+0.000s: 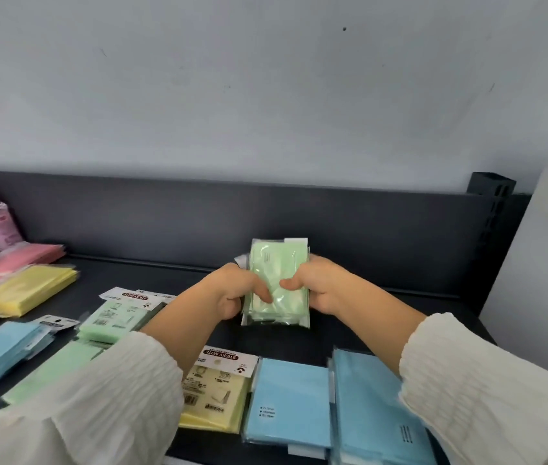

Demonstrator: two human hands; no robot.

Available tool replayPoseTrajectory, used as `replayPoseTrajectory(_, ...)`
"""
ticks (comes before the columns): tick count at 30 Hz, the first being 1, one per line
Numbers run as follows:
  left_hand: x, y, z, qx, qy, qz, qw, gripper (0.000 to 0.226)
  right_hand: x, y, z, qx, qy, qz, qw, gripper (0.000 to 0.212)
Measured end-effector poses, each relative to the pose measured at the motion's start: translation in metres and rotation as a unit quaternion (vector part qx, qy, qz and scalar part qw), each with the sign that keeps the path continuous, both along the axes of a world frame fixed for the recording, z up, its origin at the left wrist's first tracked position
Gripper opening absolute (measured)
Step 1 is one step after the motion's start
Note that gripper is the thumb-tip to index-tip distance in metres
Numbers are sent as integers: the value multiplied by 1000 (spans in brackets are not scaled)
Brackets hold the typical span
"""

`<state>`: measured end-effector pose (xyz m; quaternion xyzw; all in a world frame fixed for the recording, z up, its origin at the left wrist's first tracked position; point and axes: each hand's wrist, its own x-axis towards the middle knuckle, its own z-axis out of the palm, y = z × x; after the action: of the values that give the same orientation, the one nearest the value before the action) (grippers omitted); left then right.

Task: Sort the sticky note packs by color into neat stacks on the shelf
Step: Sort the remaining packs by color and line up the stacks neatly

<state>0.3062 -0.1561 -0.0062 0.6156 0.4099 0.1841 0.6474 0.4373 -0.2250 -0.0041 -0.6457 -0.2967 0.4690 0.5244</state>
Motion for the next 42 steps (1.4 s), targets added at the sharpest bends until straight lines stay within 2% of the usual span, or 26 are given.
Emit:
replayPoseTrajectory(1,-1,1,1,9,-34,23,999,46,0,-2,2,36,-23,9,999,54)
replayPoseTrajectory(3,-2,1,4,48,-70,37,996,49,-3,-8,5,82,-75,23,994,57)
replayPoseTrajectory(5,-4,0,1,85,-62,16,994,51,-2,-11,2,94,-93,17,991,58)
replayPoseTrajectory(7,-8,-3,-5,97,-29,-25,994,53,-2,-15,-5,67,-104,11,992,61)
replayPoseTrajectory(11,-11,-2,-19,89,29,-65,994,75,-3,-13,-20,-14,-125,28,992,69)
replayPoseTrajectory(13,-11,-5,-22,112,49,-74,990,65,-5,-10,-24,-39,-136,20,990,70)
replayPoseTrajectory(16,-10,-9,-23,166,69,-48,983,46,-10,-7,-23,-43,-113,0,993,57)
replayPoseTrajectory(22,-38,2,23,276,73,-18,958,31,-34,3,23,9,-76,14,997,38)
replayPoseTrajectory(25,-66,18,52,300,66,-6,952,12,-58,23,43,40,-58,20,997,36)
replayPoseTrajectory(28,-96,48,61,295,86,-3,952,14,-89,48,46,41,-30,10,999,34)
replayPoseTrajectory(34,-143,123,37,211,119,-70,968,24,-140,104,26,-9,-7,-39,999,23)
replayPoseTrajectory(42,-165,185,4,138,126,-131,974,21,-171,154,1,-68,-60,-87,992,27)
